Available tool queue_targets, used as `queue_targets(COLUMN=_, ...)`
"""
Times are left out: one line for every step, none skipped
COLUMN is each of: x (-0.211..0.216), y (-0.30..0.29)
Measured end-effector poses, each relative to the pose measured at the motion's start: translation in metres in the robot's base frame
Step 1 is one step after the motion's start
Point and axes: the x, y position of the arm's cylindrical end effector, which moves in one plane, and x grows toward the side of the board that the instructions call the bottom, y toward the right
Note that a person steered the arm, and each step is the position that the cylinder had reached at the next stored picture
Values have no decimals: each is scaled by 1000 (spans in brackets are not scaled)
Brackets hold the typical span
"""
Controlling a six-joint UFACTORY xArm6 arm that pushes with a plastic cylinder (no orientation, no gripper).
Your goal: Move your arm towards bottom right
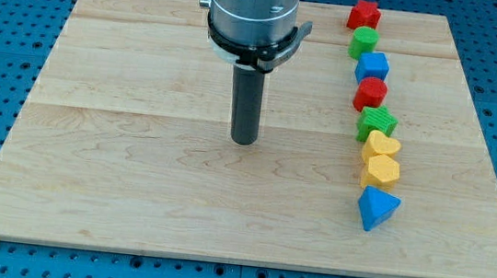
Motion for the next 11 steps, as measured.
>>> queue_targets(x=-46, y=1)
queue_targets(x=-100, y=0)
queue_targets(x=-165, y=0)
queue_targets(x=-194, y=6)
queue_targets(x=-101, y=54)
queue_targets(x=25, y=72)
queue_targets(x=143, y=95)
queue_targets(x=157, y=127)
queue_targets(x=144, y=269)
queue_targets(x=60, y=296)
queue_targets(x=-33, y=300)
